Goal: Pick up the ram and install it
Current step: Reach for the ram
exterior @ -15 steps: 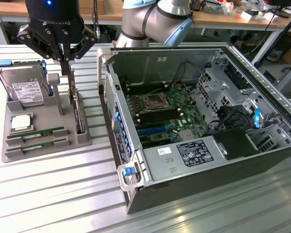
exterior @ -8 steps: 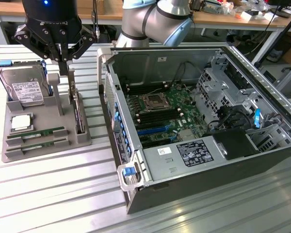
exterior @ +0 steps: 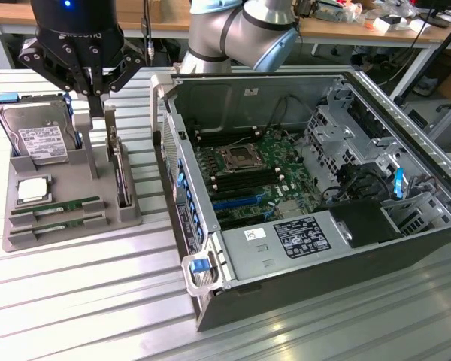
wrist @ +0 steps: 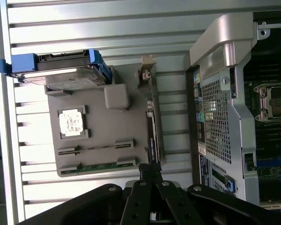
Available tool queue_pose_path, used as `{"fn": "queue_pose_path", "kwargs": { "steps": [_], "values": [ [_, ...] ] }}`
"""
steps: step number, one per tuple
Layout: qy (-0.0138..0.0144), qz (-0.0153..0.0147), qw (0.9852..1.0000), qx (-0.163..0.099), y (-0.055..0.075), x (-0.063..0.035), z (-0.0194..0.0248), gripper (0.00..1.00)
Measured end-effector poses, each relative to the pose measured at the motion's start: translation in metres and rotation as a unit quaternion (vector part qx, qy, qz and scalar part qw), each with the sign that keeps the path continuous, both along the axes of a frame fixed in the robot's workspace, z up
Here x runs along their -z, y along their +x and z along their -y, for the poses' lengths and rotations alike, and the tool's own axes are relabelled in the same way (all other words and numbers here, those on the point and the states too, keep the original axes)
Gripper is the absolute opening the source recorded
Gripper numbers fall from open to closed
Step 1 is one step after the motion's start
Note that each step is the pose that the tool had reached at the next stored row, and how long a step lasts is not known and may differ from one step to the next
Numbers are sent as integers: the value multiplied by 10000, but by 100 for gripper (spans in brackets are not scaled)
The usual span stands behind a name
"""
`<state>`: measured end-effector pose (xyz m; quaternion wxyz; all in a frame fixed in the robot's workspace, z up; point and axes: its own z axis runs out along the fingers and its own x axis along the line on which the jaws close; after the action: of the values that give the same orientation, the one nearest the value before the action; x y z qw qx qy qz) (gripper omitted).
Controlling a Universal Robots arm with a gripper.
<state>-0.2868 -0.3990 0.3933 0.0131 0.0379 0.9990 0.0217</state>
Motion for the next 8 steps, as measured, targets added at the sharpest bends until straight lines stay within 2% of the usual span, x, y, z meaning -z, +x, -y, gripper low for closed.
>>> {"fn": "queue_pose_path", "kwargs": {
  "steps": [8],
  "values": [
    [0,0,10000,0,-47,0,0,10]
  ]
}}
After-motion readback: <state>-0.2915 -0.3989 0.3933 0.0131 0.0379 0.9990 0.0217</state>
